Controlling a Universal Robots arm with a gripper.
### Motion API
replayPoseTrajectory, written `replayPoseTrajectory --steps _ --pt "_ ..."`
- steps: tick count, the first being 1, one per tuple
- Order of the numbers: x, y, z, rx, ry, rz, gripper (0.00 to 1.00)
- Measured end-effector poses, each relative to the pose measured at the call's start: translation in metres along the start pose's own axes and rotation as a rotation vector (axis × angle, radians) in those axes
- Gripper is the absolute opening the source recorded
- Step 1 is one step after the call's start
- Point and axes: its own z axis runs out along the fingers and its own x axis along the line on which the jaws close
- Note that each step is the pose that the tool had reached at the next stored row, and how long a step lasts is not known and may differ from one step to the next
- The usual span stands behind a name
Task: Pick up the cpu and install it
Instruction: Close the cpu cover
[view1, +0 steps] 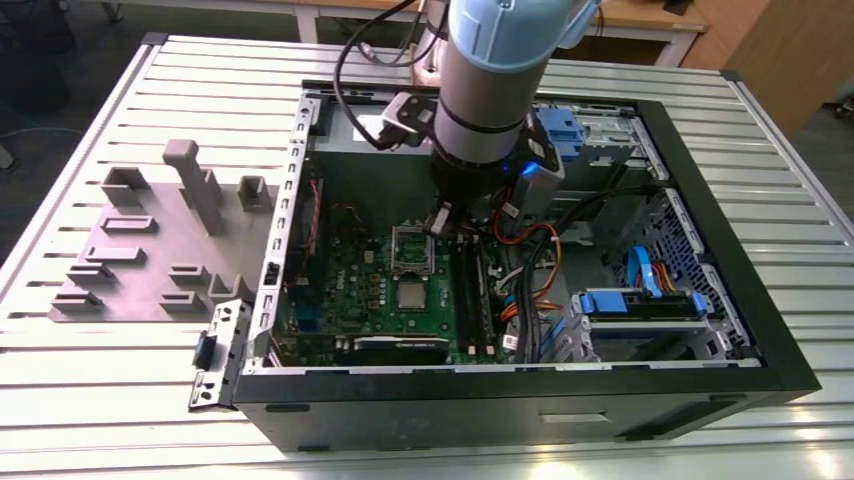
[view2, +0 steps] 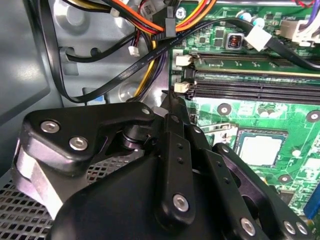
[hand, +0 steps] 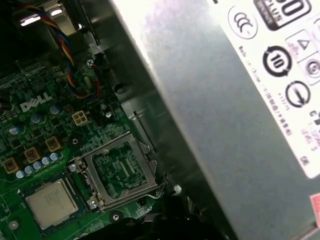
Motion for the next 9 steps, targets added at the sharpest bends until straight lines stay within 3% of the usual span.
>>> replayPoseTrajectory --steps 9 --pt "0.0018 0.0029 0.0014 -0.0019 -0.0021 -0.005 0.11"
